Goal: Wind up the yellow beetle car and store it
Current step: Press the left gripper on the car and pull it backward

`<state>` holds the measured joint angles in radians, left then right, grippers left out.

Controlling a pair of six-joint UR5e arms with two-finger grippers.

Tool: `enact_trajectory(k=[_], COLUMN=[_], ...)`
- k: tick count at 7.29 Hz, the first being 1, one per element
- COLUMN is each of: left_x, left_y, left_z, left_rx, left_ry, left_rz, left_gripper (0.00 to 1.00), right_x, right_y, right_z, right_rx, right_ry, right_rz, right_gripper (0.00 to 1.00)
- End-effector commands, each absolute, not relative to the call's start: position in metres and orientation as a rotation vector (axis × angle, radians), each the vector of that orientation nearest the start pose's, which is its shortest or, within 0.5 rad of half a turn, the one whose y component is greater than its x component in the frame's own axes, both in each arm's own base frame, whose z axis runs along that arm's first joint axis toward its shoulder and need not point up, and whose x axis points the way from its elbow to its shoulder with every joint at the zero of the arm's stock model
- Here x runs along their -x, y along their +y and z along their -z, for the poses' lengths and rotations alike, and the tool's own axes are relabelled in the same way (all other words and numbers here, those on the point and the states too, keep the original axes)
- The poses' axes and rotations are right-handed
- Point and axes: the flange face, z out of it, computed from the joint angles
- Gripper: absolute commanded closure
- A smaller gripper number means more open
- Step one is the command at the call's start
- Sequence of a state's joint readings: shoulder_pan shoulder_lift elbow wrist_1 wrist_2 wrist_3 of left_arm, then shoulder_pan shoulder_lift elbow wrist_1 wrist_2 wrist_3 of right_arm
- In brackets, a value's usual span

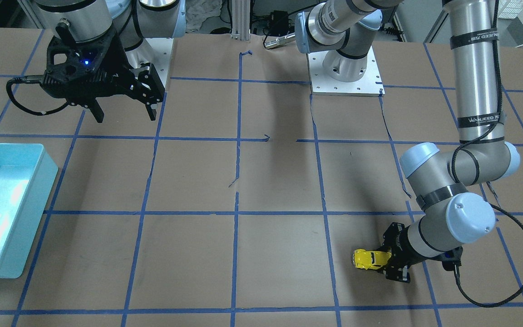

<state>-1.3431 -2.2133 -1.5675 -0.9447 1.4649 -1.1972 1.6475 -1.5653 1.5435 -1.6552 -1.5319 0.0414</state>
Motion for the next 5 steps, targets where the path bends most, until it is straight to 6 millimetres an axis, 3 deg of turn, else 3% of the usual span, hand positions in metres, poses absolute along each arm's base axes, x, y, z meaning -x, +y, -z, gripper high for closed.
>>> enact_trajectory(k=[1, 5], left_x=[-0.012, -0.027], left_y=[-0.682, -0.682], left_z=[-0.169, -0.168], left_rx=[2.118, 2.139], left_ry=[2.435, 2.421], left_rz=[-0.099, -0.091], left_gripper=[1.00, 1.00], right_x=[-0.175, -0.175], right_y=[-0.492, -0.492], right_z=[-0.507, -0.507], right_rx=[0.058, 0.058], right_ry=[3.092, 3.093], right_rz=[0.160, 0.158], right_gripper=[0.00, 0.00])
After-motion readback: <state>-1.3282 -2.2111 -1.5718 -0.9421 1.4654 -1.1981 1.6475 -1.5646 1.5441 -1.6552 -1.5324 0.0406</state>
